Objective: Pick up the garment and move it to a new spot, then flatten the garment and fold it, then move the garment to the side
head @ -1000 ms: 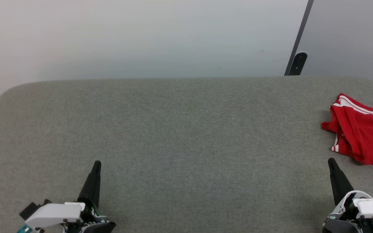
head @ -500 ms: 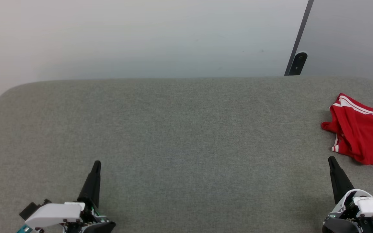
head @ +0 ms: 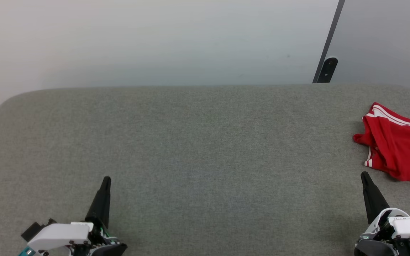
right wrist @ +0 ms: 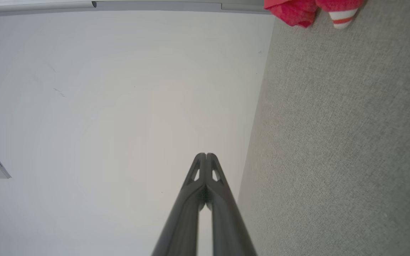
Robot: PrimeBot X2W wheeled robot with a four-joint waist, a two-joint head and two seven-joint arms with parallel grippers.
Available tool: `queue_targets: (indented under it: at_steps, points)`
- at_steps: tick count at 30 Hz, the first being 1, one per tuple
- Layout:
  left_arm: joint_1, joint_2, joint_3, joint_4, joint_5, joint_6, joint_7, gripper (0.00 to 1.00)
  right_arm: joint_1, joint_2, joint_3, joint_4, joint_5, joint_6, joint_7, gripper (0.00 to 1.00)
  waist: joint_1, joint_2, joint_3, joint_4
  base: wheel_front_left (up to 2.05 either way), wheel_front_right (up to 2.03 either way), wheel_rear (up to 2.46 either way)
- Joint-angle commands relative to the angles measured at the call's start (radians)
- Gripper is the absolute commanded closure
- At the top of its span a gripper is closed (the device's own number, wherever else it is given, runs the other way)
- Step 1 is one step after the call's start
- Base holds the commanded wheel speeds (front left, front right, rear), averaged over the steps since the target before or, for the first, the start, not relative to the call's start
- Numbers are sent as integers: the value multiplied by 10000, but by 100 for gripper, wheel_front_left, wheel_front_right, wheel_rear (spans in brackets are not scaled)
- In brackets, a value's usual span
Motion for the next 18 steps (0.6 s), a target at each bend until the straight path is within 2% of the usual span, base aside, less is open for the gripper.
queue_targets:
  at_steps: [1,18]
  points:
    - [-102,-14,23,12,-4,-32,13,100,-17,34,-1,-22,35,-7,26,100,0,0,0,0,0,0,0]
    - [-102,-18,31,13,5,-32,22,100,-16,34,0,-22,36,-5,25,100,0,0,0,0,0,0,0]
